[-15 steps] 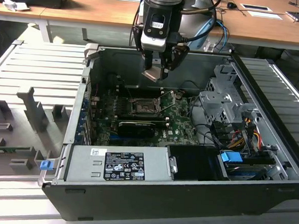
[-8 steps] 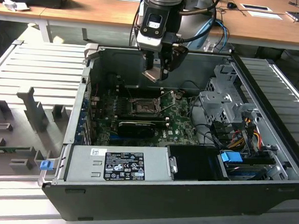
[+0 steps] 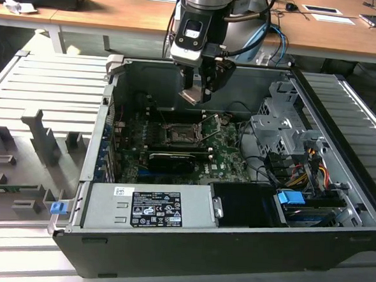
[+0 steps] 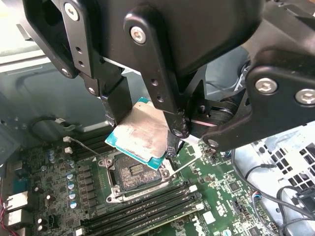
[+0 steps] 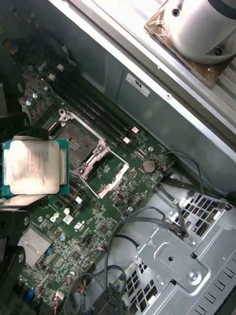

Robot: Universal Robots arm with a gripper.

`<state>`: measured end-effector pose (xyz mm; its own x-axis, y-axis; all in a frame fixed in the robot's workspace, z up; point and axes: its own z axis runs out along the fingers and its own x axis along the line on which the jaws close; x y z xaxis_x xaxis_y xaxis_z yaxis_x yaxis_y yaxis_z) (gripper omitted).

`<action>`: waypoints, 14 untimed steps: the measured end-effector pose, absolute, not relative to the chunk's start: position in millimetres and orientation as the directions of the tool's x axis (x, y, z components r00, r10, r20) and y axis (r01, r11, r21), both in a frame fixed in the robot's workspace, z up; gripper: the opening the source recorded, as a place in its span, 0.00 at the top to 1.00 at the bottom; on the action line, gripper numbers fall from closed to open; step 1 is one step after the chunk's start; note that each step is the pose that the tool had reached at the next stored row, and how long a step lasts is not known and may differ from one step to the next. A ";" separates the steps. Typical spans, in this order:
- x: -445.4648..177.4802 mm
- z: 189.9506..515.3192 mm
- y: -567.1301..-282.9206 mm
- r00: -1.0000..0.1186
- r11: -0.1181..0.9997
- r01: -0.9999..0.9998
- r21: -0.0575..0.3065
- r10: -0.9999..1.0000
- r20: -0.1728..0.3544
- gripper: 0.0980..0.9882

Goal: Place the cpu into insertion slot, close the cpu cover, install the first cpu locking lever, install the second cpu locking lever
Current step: 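Place the cpu into insertion slot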

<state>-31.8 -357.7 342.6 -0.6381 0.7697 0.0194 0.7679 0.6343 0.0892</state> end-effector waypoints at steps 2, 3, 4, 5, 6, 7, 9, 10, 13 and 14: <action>-31.8 341.4 -357.7 -0.638 0.634 0.768 0.089 0.770 0.019 0.52; -31.8 340.5 -357.7 -0.637 0.634 0.769 0.089 0.770 0.019 0.52; -31.8 339.8 -357.7 -0.632 0.629 0.773 0.088 0.774 0.018 0.52; -31.8 339.4 -357.7 -0.623 0.619 0.780 0.087 0.782 0.017 0.52; -31.8 339.0 -357.7 -0.612 0.609 0.789 0.087 0.791 0.016 0.52; -31.8 338.7 -357.7 -0.602 0.599 0.796 0.086 0.799 0.016 0.52; -31.8 338.4 -357.7 -0.591 0.588 0.805 0.086 0.807 0.015 0.52; -31.8 338.2 -357.7 -0.583 0.580 0.810 0.086 0.812 0.015 0.52; -31.8 337.5 -357.7 -0.576 0.573 0.815 0.086 0.817 0.015 0.52; -31.8 337.1 -357.7 -0.575 0.572 0.816 0.086 0.818 0.015 0.52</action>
<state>-31.8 -357.7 337.1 -0.5755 0.8177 0.0155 0.8155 0.5723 0.0861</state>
